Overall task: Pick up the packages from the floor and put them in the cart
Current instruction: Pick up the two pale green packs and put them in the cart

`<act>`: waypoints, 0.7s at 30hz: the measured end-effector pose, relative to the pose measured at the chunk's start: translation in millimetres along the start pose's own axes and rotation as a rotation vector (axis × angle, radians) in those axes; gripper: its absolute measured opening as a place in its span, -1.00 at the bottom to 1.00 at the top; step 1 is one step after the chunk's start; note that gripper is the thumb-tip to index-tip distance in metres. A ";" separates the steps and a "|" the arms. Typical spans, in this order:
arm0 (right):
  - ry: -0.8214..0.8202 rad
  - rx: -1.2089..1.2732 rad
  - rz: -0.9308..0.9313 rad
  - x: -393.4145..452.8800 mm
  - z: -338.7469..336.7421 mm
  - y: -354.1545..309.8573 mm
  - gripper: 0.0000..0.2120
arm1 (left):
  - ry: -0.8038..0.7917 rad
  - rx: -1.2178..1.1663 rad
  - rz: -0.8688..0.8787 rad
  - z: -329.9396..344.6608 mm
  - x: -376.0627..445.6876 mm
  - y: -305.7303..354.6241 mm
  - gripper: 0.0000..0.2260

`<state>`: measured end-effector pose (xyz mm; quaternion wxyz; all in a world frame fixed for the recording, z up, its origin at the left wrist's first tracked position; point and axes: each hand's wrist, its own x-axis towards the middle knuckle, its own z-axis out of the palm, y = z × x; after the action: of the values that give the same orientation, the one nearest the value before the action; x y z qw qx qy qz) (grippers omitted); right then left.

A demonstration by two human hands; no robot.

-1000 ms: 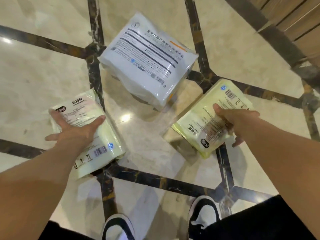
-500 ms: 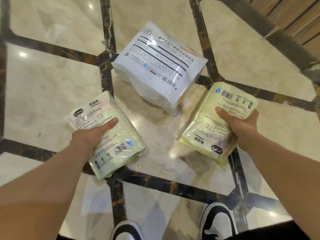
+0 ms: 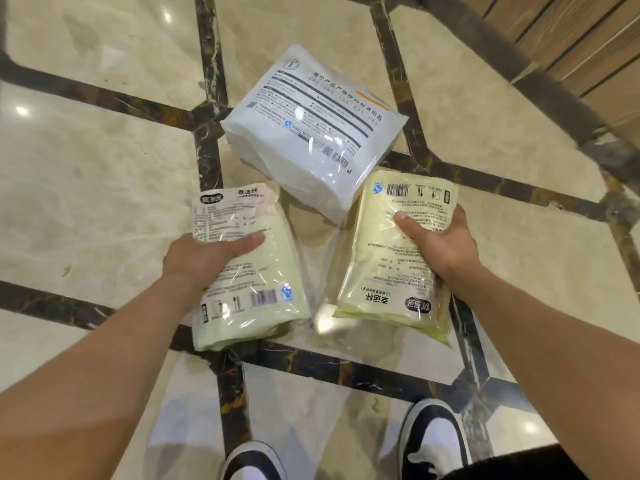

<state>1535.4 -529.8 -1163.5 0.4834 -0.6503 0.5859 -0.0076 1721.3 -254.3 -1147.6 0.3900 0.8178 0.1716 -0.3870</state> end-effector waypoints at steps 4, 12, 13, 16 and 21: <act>0.068 -0.051 -0.005 -2.7 1.0 -6.3 -0.10 | 0.067 -0.029 0.026 17.0 -11.7 6.9 -0.56; 0.066 -0.090 -0.081 -85.3 -26.8 -33.7 -0.09 | 0.282 0.123 0.080 8.8 -120.0 -5.1 -0.07; 0.030 -0.123 -0.123 -99.0 -35.4 -44.8 -0.09 | 0.284 0.164 0.119 4.9 -137.8 -0.4 -0.07; -0.053 -0.116 -0.199 -142.3 -74.2 -81.8 -0.17 | 0.281 0.201 0.226 -15.7 -199.1 20.9 -0.09; -0.043 -0.037 -0.194 -216.5 -187.0 -142.9 -0.26 | 0.264 0.107 0.256 -61.1 -310.9 73.1 -0.24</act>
<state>1467.6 -501.2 -852.3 0.4808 -0.7128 0.5098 -0.0292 1594.9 -247.2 -848.1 0.3662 0.8962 0.0949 -0.2318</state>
